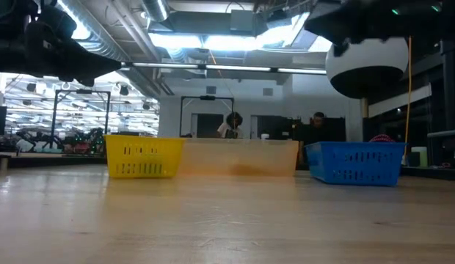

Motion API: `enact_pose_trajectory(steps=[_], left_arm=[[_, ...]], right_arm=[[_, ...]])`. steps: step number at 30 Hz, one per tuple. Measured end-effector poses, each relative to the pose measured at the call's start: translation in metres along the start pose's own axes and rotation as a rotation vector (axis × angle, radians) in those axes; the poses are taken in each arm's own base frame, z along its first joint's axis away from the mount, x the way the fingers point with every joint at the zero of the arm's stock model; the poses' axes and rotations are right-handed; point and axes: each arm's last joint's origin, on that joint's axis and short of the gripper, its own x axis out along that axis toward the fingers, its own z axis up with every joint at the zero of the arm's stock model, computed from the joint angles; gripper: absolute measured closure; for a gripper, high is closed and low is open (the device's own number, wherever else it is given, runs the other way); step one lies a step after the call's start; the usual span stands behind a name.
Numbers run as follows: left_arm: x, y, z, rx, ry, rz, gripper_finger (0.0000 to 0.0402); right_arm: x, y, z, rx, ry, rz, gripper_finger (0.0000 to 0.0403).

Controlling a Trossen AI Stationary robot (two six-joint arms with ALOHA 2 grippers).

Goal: Pick and place items into bin
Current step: Return to Home Position

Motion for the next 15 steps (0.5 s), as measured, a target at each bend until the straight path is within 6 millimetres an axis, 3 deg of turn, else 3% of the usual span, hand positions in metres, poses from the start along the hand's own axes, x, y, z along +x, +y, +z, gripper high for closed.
enact_pose_trajectory(steps=[7, 15], left_arm=[[0.0, 0.0, 0.0, 0.0, 0.0, -0.001, 0.0398], [0.0, 0.0, 0.0, 0.0, 0.0, -0.001, 0.0398]], right_arm=[[-0.042, 0.002, -0.034, -0.003, -0.071, 0.028, 0.0403], [-0.07, 0.006, -0.066, 0.017, -0.136, 0.128, 0.0403]])
